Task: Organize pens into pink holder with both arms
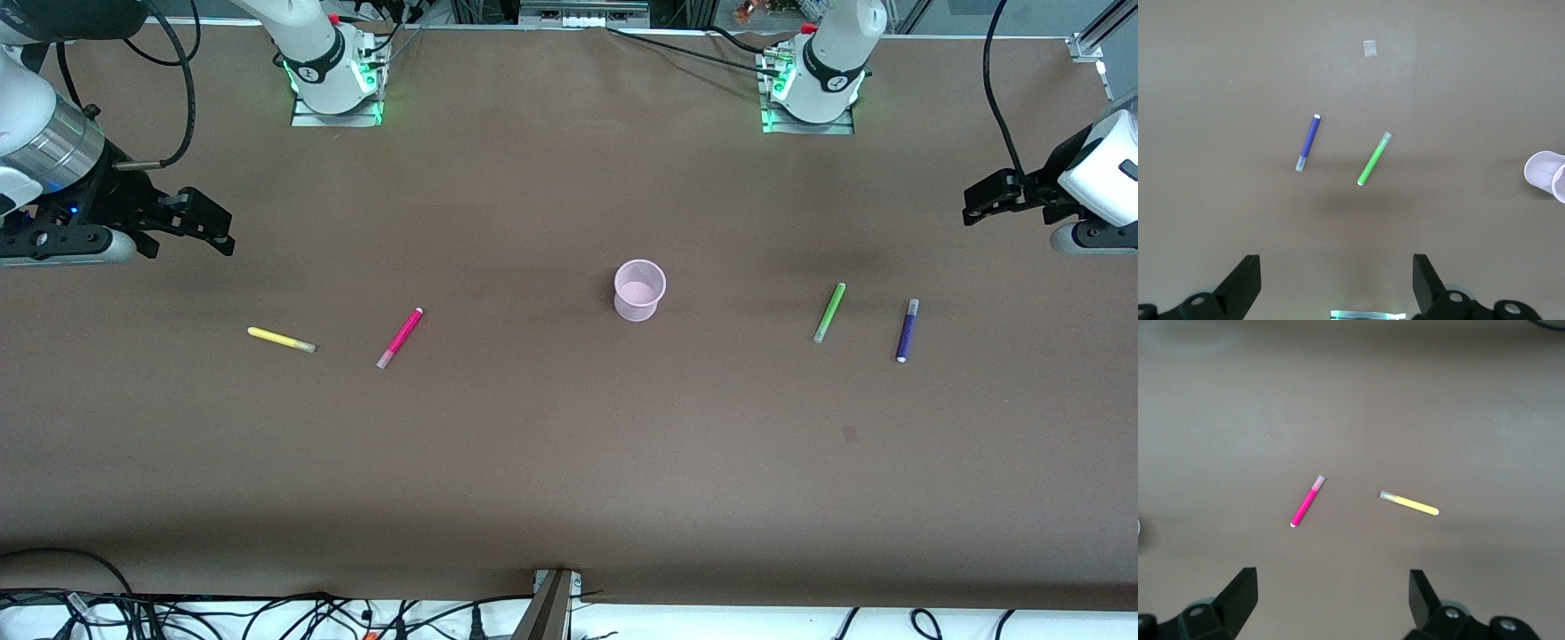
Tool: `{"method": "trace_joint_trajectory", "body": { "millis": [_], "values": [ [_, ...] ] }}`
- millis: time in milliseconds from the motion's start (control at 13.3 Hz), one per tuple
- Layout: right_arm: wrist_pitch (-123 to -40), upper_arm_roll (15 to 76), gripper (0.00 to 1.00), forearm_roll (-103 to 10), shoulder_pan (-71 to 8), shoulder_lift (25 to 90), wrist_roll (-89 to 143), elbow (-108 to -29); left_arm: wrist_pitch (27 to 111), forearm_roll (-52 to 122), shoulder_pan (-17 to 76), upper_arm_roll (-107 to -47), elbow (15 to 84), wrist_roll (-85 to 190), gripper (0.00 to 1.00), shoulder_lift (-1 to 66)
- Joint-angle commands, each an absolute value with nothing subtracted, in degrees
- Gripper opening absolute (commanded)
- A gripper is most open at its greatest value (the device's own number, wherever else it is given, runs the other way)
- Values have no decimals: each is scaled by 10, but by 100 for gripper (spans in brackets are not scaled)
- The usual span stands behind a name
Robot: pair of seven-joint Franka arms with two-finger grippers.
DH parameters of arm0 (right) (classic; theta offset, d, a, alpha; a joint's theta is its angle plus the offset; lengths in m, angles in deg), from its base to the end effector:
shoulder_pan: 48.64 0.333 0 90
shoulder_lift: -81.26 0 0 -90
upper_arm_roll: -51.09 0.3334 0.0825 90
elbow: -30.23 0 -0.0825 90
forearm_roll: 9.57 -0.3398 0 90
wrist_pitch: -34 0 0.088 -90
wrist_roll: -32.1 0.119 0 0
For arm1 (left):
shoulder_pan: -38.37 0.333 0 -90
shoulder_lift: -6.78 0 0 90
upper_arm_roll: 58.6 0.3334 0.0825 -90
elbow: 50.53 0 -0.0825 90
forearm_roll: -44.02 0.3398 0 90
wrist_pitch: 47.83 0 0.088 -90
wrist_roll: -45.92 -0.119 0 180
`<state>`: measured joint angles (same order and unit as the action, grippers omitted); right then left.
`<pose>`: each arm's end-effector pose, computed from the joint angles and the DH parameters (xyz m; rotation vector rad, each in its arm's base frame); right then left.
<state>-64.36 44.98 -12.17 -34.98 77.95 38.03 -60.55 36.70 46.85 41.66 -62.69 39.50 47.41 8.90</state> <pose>0.5374 0.0778 0.6073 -3.0920 -0.0367 -0.1079 0.5089 -0.0001 0.6034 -3.0854 -0.0206 0.2038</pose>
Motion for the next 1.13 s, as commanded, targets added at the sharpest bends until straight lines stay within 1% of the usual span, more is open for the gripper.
{"method": "trace_joint_trajectory", "body": {
  "millis": [0,1055],
  "values": [
    [-636,450,100,-130,-350,782,377,-602,358,467,413,-626,383,477,100,90],
    [-635,450,100,-129,-349,782,379,-601,351,467,414,-624,384,472,100,90]
  ]
}}
